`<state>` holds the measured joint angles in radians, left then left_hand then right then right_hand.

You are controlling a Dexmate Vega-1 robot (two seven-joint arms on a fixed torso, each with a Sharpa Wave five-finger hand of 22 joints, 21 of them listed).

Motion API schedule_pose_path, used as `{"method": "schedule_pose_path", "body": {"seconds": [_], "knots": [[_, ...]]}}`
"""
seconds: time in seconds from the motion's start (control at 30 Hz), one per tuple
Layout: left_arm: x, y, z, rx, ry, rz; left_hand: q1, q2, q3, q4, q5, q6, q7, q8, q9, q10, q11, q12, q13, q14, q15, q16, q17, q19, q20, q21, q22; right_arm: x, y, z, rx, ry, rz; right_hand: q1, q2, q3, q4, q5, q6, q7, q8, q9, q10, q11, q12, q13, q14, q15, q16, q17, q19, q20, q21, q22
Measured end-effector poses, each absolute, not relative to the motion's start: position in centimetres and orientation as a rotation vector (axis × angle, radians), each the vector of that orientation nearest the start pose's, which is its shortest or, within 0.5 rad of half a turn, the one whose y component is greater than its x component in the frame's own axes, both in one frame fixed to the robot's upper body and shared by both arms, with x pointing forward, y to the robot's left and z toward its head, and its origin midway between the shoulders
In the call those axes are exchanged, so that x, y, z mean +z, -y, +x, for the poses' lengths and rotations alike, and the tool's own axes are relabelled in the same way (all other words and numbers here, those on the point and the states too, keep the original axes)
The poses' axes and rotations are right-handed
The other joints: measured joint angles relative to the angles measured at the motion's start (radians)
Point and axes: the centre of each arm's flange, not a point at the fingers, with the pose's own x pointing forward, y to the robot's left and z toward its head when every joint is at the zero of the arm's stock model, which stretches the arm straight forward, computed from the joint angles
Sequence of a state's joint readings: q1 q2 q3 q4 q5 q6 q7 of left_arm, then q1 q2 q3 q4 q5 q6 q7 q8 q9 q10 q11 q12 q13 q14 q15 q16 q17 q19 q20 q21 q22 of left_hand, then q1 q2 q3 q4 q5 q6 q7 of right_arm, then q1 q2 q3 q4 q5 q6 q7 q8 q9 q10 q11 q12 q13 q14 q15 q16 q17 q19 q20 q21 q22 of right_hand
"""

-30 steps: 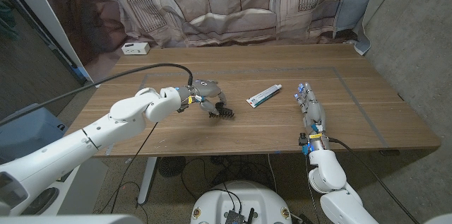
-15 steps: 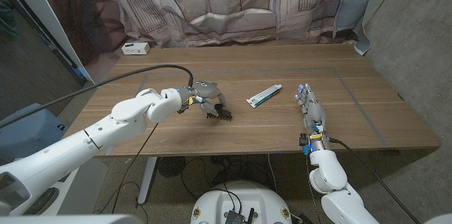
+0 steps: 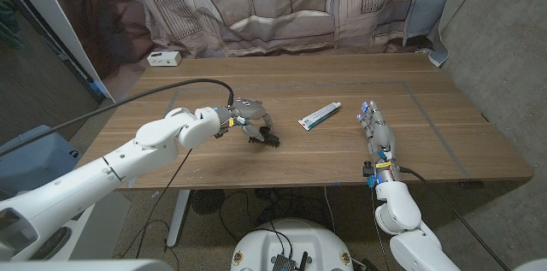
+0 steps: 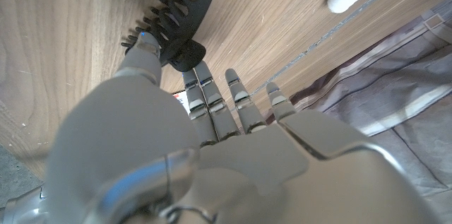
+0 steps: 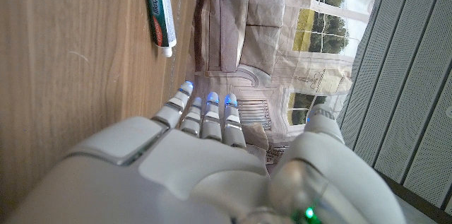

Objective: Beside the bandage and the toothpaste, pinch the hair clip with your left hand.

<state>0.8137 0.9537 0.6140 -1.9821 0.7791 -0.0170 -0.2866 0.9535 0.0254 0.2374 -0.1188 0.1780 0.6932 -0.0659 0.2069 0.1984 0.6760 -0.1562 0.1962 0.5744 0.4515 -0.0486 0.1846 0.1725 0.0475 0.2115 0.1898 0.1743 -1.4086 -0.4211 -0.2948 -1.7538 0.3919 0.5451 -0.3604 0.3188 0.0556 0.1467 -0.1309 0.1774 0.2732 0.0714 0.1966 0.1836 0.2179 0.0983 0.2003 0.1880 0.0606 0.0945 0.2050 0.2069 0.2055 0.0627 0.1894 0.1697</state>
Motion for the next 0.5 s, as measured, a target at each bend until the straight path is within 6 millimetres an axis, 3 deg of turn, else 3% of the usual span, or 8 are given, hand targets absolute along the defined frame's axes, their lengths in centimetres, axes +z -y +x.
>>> {"method": "schedule_pose_path", "body": {"seconds": [0.33,0.5], "knots": [[-0.75,-18.02,54.35,-0.306,0.688,1.892,-0.041,0.001,-0.009,0.009,0.0,-0.076,0.016,-0.022,0.0,-0.079,0.017,-0.012,-0.018,-0.037,0.023,-0.004,0.002,-0.019,0.001,0.0,0.0,-14.62,23.91,49.99,0.003,0.726,0.199,0.0,0.0,0.0,0.0,0.0,0.0,0.0,0.0,0.0,0.0,0.0,0.0,0.0,0.0,0.0,0.0,0.0,0.0,0.0,0.0,0.0],[-0.57,-18.0,54.27,-0.309,0.69,1.898,-0.06,-0.006,-0.011,0.011,0.0,-0.107,0.04,-0.025,0.0,-0.119,0.044,-0.012,-0.027,-0.055,0.03,-0.004,0.002,-0.032,0.001,0.0,0.0,-14.52,23.85,49.9,0.0,0.729,0.196,0.0,0.0,0.0,0.0,0.0,0.0,0.0,0.0,0.0,0.0,0.0,0.0,0.0,0.0,0.0,0.0,0.0,0.0,0.0,0.0,0.0]]}}
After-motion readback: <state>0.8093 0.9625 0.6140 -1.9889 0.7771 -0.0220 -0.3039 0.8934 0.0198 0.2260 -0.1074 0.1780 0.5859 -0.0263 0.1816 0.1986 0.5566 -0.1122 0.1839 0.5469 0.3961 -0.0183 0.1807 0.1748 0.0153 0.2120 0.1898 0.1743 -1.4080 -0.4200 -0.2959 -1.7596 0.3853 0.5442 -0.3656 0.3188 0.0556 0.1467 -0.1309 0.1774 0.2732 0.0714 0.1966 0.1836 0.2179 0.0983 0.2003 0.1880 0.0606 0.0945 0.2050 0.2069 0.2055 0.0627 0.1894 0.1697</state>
